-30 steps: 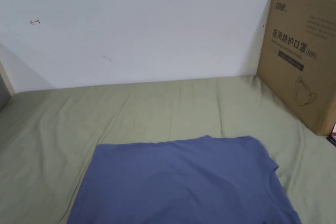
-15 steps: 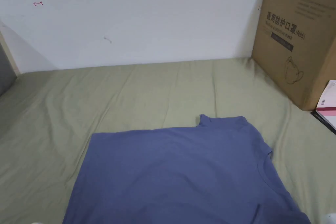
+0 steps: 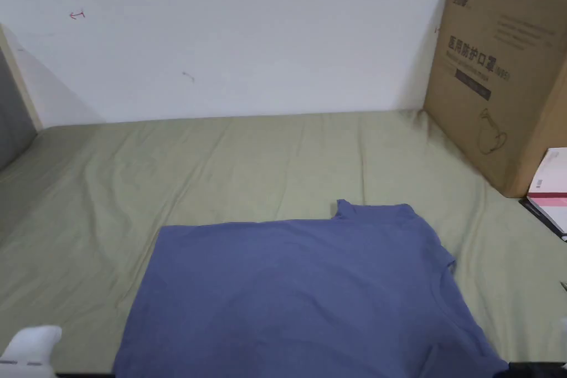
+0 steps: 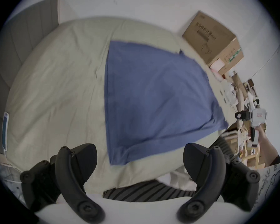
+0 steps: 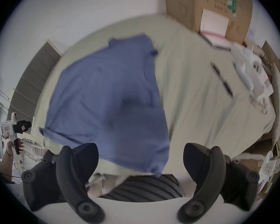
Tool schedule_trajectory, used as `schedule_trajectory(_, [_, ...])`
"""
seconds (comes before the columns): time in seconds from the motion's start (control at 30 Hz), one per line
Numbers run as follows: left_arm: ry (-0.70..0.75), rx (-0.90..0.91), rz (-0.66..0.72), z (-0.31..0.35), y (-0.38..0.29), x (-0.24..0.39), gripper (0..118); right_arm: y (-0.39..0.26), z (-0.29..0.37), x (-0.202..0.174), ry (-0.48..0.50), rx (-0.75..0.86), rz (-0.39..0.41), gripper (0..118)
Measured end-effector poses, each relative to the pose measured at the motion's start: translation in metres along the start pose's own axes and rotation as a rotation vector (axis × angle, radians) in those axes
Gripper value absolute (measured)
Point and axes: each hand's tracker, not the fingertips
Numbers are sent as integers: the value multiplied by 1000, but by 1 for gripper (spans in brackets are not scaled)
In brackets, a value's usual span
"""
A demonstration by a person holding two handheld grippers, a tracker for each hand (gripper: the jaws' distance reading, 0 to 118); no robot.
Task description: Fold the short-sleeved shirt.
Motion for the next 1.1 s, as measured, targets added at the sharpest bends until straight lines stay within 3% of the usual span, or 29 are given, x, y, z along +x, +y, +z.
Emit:
schedule_trajectory(0.1, [0, 209, 40, 29, 8, 36, 111, 8, 30, -29, -2, 262, 47, 107])
schedule_trajectory(0.2, [92, 459, 21, 46, 7, 66, 111, 10, 57, -60, 65, 568, 87, 107])
schedule_trajectory(0.27, [104, 610, -11, 56, 1, 87, 105, 6, 68, -79, 91, 733, 131, 105])
schedule_trajectory(0.33, [99, 728, -45, 60, -4, 98, 63, 2, 72, -94, 122, 854, 154, 88])
schedule_trajectory(0.37, [106, 757, -53, 62, -6, 106, 34, 2, 73, -101, 138, 901, 159, 68])
schedule_trajectory(0.4, [131, 778, -64, 63, -7, 114, 5, 2, 73, -109, 127, 916, 152, 29])
schedule_trajectory(0.43, [161, 807, -68, 63, -9, 116, 3, 2, 73, -115, 116, 936, 148, 2])
schedule_trajectory(0.47, [150, 831, -77, 65, -11, 116, 0, 5, 68, -111, 98, 939, 129, 1])
schedule_trajectory(0.57, [161, 818, -97, 72, -7, 115, 0, 14, 64, -106, 198, 879, 139, 1])
schedule_trajectory(0.63, [185, 659, -72, 71, 5, 100, 0, 12, 62, -107, 161, 870, 153, 1])
schedule_trajectory(0.8, [-17, 129, 332, 26, 20, 7, 0, 8, 56, -94, 170, 783, 131, 1])
schedule_trajectory(0.83, [-14, 72, 346, 14, 17, -5, 0, 7, 53, -90, 172, 760, 123, 1])
schedule_trajectory(0.87, [39, 7, 319, 1, 11, -13, 13, 4, 52, -89, 164, 742, 118, 1])
schedule_trajectory(0.9, [100, -33, 285, -12, 4, -19, 63, 2, 50, -86, 162, 723, 113, 1])
schedule_trajectory(0.93, [158, -57, 273, -22, 0, -26, 102, 2, 47, -82, 163, 707, 107, 1])
schedule_trajectory(0.97, [191, -102, 258, -36, -9, -26, 116, 1, 44, -78, 160, 687, 98, 1])
schedule_trajectory(1.1, [241, -117, 182, -71, -27, -33, 112, -6, 37, -80, 150, 620, 66, 1])
